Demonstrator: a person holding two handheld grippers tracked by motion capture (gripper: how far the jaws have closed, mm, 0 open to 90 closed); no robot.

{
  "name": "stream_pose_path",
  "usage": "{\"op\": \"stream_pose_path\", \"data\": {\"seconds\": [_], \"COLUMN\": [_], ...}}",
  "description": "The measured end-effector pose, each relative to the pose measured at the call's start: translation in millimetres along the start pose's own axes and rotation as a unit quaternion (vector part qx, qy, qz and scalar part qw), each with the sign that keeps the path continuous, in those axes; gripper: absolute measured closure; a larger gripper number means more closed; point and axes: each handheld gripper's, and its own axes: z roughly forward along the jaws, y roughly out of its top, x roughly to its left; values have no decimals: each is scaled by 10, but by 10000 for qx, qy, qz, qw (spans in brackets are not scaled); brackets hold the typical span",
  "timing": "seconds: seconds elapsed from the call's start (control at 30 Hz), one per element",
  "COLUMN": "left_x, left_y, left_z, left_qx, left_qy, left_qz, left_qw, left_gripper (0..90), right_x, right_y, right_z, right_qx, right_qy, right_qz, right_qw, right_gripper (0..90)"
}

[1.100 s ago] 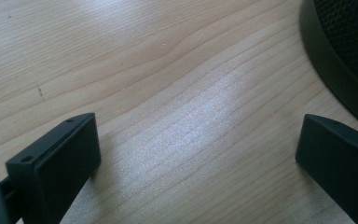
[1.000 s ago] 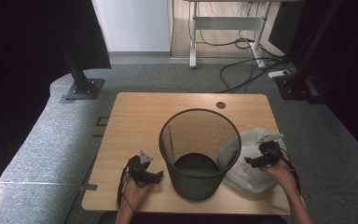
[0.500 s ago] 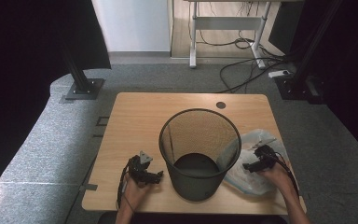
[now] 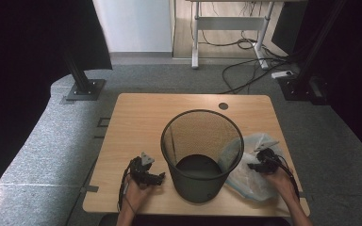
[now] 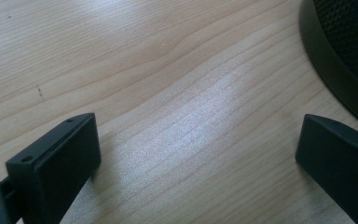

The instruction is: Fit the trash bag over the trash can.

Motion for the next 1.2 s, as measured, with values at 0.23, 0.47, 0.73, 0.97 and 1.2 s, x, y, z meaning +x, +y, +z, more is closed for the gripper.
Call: {"op": "stream_pose_path", "data": {"seconds": [0.23,0.47,0.73,0.97,1.2], "left_x": [0,0,0,0,0], "left_y": [0,0,0,0,0], "left_z": [0,0,0,0,1], "left_qx": [0,0,1,1,0], "left_qy": [-2,-3,-4,-2,0], "left_qz": [2,1,2,1,-1], "left_qw": [10000,10000,10000,10000,10000], "left_gripper": [0,0,0,0,0], "right_x": [2,-4,-27,-63,-82], "right_y": [-11,116,238,341,495], "right_z": [-80,-402,-752,-1027,-1336], "right_qx": [-91,-267,-471,-554,-527], "right_qy": [300,284,374,389,491], "right_qz": [21,-146,-203,-376,-568], "right_qw": [9995,9991,9980,9970,9958], "right_gripper": [813,814,813,811,808]}}
